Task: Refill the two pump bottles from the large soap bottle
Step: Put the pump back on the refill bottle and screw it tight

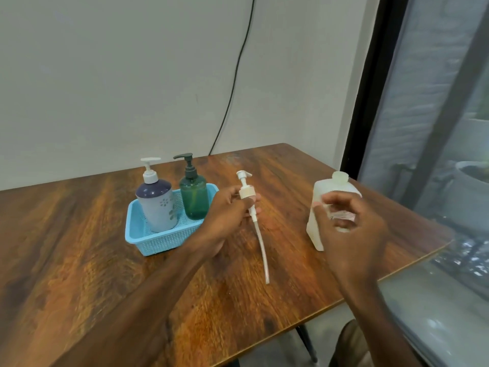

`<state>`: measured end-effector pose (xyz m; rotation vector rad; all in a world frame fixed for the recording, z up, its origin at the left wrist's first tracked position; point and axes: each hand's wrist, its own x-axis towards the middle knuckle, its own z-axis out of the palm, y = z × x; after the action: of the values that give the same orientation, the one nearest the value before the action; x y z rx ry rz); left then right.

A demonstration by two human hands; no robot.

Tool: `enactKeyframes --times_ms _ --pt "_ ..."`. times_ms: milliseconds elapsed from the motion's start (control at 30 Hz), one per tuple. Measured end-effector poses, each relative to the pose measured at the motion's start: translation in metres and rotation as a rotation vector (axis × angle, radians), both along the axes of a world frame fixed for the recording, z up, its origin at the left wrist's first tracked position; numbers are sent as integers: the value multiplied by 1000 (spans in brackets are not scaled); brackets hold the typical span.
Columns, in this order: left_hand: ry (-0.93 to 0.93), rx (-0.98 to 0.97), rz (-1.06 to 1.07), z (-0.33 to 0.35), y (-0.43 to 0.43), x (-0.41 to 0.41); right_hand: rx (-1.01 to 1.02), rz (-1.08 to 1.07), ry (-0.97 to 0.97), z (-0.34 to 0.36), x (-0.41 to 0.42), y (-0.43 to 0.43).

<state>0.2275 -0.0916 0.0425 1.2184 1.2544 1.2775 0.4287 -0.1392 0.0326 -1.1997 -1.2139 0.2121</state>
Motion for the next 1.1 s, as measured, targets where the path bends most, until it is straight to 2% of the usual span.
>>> enactKeyframes --times_ms 67,133,200,267,433,700,1100 --pt "-47 -72 0 1 -1 4 2 -151 8 -10 11 3" --pt "-68 -134 -1 2 -3 10 -136 -231 0 -21 18 16" --pt "-89 -165 -8 3 -5 17 -305 -223 -49 -31 20 29" --pt "-69 -144 -1 5 -6 22 -388 -138 -41 -39 17 39" --pt "136 67 26 18 -13 19 -363 10 -64 -46 3 36" --pt "123 406 197 65 -27 -8 -344 148 -145 -39 -27 17" --pt "56 748 412 116 -34 -22 -436 225 -204 -42 -53 12"
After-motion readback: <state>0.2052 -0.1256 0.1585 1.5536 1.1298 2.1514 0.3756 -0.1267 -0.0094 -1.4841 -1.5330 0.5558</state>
